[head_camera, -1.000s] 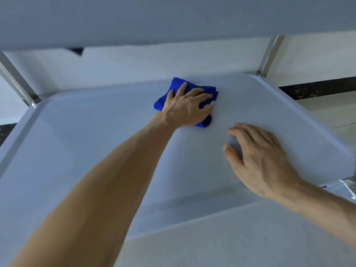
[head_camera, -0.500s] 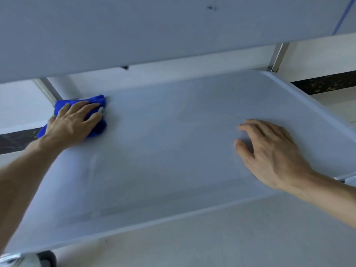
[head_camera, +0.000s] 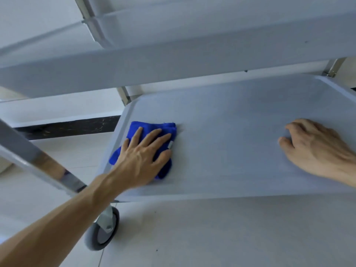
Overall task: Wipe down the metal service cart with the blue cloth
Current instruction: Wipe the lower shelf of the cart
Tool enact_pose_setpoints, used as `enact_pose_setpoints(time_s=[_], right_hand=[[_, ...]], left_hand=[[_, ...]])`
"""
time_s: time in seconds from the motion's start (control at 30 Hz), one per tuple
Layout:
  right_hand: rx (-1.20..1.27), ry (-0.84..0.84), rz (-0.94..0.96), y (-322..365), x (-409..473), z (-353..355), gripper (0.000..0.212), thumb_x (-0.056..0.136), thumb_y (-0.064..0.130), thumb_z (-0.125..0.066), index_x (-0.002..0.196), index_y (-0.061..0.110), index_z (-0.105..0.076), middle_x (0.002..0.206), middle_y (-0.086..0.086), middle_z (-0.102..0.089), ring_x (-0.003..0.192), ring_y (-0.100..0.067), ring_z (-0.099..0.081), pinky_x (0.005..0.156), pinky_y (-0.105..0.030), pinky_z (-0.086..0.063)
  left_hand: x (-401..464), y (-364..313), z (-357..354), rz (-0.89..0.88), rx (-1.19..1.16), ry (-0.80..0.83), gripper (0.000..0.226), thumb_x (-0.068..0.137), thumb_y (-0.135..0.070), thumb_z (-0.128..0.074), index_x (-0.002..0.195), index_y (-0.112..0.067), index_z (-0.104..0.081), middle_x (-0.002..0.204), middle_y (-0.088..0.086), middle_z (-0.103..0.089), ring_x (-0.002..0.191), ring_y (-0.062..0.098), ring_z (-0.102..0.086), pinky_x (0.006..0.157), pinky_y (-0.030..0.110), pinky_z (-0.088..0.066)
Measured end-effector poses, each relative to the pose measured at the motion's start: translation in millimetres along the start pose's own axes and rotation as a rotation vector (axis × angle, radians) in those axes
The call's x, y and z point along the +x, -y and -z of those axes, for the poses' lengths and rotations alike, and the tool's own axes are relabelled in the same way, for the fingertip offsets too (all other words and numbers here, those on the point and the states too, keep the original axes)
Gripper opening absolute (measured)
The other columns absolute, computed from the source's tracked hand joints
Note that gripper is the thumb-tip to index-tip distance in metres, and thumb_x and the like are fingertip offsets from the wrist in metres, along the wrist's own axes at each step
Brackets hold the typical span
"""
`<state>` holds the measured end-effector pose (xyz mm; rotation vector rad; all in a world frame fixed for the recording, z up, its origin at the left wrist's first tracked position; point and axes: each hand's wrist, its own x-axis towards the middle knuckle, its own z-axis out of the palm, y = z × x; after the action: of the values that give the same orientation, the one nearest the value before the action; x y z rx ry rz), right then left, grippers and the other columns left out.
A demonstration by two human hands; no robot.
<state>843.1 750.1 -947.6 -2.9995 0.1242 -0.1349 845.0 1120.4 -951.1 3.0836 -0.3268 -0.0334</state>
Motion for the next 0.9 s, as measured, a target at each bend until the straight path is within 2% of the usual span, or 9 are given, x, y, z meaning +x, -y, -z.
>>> enact_pose_setpoints(time_s=[0.13,0.23,0.27,0.33,0.43,0.53,0.7,0.9], right_hand=[[0.065,0.061,0.226,42,0,1,0.063,0.092,0.056,-0.037,0.146,0.025,-0.046,0.157,-0.006,-0.037,0.146,-0.027,-0.033,0.114,-0.051,-0.031],[0.03,0.135,0.289,59,-7,-13,0.081,0.084,0.077,-0.001,0.151,0.043,-0.029,0.165,0.009,-0.019,0.152,-0.018,-0.015,0.119,-0.049,-0.018],[0.024,0.121,0.293,60,-7,-18,0.084,0.081,0.078,0.005,0.152,0.044,-0.027,0.165,0.011,-0.018,0.152,-0.017,-0.013,0.119,-0.05,-0.016],[0.027,0.076,0.31,59,-6,-22,0.087,0.077,0.074,0.002,0.151,0.043,-0.031,0.163,0.009,-0.024,0.152,-0.019,-0.018,0.117,-0.052,-0.017],[0.036,0.028,0.33,58,-9,-24,0.079,0.084,0.068,-0.011,0.146,0.034,-0.045,0.157,0.002,-0.039,0.147,-0.027,-0.033,0.112,-0.059,-0.025],[0.034,0.026,0.338,60,-9,-24,0.072,0.088,0.064,-0.019,0.143,0.031,-0.051,0.153,-0.001,-0.046,0.142,-0.031,-0.041,0.109,-0.061,-0.031],[0.018,0.008,0.321,58,-6,-26,0.069,0.089,0.065,-0.018,0.144,0.035,-0.048,0.155,0.002,-0.043,0.144,-0.028,-0.038,0.112,-0.059,-0.03],[0.044,0.045,0.3,56,-4,-27,0.077,0.082,0.071,-0.006,0.148,0.043,-0.036,0.16,0.01,-0.03,0.15,-0.019,-0.023,0.118,-0.052,-0.02]], left_hand=[[-25,-1,0,-0.041,0.026,0.013,0.076,0.081,-0.07,0.007,0.151,-0.05,-0.014,0.163,-0.023,-0.009,0.153,0.02,-0.001,0.12,0.048,-0.016],[-17,-2,2,0.03,-0.082,-0.047,0.073,0.081,-0.074,-0.004,0.148,-0.052,-0.021,0.16,-0.025,-0.016,0.153,0.022,-0.004,0.12,0.051,-0.017],[-9,0,2,0.039,-0.094,-0.064,0.073,0.081,-0.074,-0.005,0.147,-0.051,-0.024,0.159,-0.024,-0.019,0.152,0.023,-0.007,0.119,0.052,-0.018],[15,9,1,0.057,-0.1,-0.08,0.073,0.082,-0.075,-0.007,0.146,-0.05,-0.03,0.157,-0.023,-0.025,0.15,0.025,-0.013,0.118,0.053,-0.02],[67,26,0,0.143,-0.118,-0.074,0.057,0.093,-0.068,-0.024,0.145,-0.048,-0.032,0.156,-0.02,-0.027,0.147,0.029,-0.017,0.115,0.057,-0.022],[115,36,-1,0.204,-0.109,-0.078,0.051,0.096,-0.061,-0.028,0.145,-0.047,-0.032,0.155,-0.018,-0.029,0.143,0.033,-0.02,0.112,0.062,-0.023],[164,48,2,0.259,-0.136,-0.07,0.052,0.095,-0.064,-0.027,0.144,-0.05,-0.032,0.157,-0.019,-0.026,0.146,0.031,-0.017,0.114,0.064,-0.017],[161,56,3,0.257,-0.117,-0.022,0.056,0.093,-0.07,-0.025,0.145,-0.05,-0.03,0.158,-0.02,-0.023,0.147,0.028,-0.015,0.114,0.063,-0.017]])
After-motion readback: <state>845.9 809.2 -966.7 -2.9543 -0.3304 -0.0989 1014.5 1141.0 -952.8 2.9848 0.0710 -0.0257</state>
